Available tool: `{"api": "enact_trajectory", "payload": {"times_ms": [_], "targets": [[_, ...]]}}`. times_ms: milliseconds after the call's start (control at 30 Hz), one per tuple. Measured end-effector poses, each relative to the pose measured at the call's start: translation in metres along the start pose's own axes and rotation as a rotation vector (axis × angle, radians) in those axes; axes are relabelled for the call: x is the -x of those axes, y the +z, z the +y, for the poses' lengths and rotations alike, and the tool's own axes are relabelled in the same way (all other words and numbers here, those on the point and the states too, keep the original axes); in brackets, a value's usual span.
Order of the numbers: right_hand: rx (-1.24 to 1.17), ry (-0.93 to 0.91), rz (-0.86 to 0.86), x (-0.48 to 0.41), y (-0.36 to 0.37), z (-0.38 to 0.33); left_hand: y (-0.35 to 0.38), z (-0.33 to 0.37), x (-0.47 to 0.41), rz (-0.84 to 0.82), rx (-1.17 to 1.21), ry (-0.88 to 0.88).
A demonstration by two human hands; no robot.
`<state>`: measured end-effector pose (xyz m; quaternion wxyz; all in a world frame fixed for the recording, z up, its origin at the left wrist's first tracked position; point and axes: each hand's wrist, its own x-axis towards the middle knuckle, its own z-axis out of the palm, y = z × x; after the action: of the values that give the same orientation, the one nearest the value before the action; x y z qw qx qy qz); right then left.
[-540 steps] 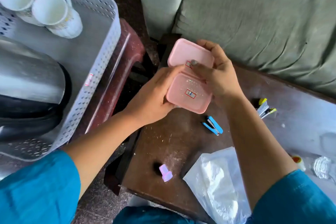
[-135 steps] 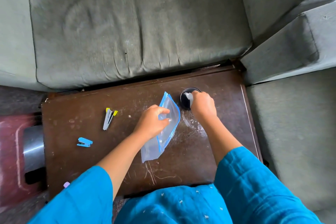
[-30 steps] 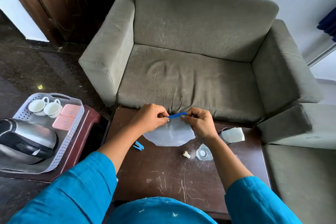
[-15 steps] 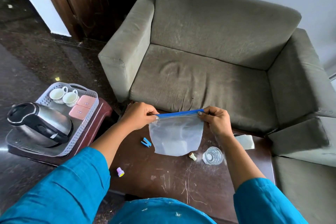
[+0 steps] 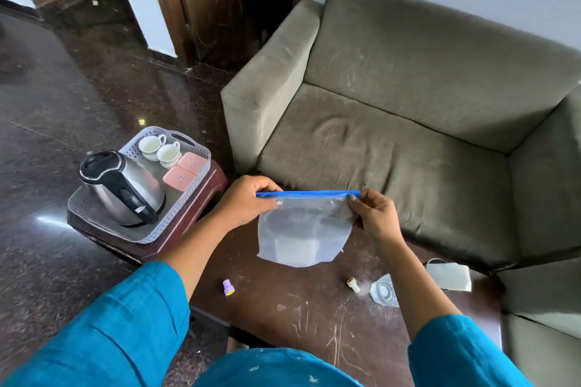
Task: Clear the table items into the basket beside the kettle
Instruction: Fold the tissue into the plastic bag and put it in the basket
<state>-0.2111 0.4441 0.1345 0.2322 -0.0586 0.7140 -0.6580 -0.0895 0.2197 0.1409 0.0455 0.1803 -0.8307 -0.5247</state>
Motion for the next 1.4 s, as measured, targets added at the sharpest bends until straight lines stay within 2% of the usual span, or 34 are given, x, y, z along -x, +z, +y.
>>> {"api": "enact_trajectory", "payload": {"times_ms": [133,233,333,433,633,767,900,1067,1100,1200,1233,1300,1400], "targets": [[0.052,-0.003,-0.218,0.004,0.003,0.001,-0.008,0.002,0.008,0.066,0.190,-0.051],[0.188,0.001,-0.337,0.006,0.009,0.006,-0.010,0.002,0.014,0.089,0.393,-0.124],[0.369,-0.012,-0.423,0.009,0.021,0.016,-0.011,-0.002,0.015,0.174,0.353,-0.092],[0.401,0.014,-0.362,0.010,0.030,0.029,-0.012,-0.003,0.015,0.232,0.339,-0.078],[0.268,-0.014,-0.267,0.012,0.042,0.036,-0.021,-0.010,0.015,0.267,0.184,0.049],[0.073,-0.038,-0.208,0.010,0.047,0.031,-0.019,-0.024,0.025,0.111,0.125,0.106],[-0.190,0.110,-0.244,0.007,0.047,0.032,-0.012,-0.039,0.029,-0.046,-0.124,0.096],[-0.164,0.195,-0.320,0.002,0.049,0.027,-0.002,-0.044,0.025,-0.179,-0.327,-0.016],[-0.128,0.198,-0.352,0.000,0.050,0.026,-0.001,-0.042,0.025,-0.176,-0.287,-0.038],[-0.056,0.187,-0.437,-0.003,0.053,0.021,0.000,-0.042,0.024,0.075,-0.025,-0.109],[-0.067,0.185,-0.456,-0.003,0.055,0.018,-0.002,-0.043,0.025,0.095,0.080,-0.187],[-0.135,0.215,-0.484,-0.005,0.061,0.015,-0.003,-0.050,0.028,0.013,0.337,-0.357],[-0.179,0.237,-0.507,-0.008,0.071,0.009,-0.003,-0.063,0.032,-0.042,0.602,-0.424]]}}
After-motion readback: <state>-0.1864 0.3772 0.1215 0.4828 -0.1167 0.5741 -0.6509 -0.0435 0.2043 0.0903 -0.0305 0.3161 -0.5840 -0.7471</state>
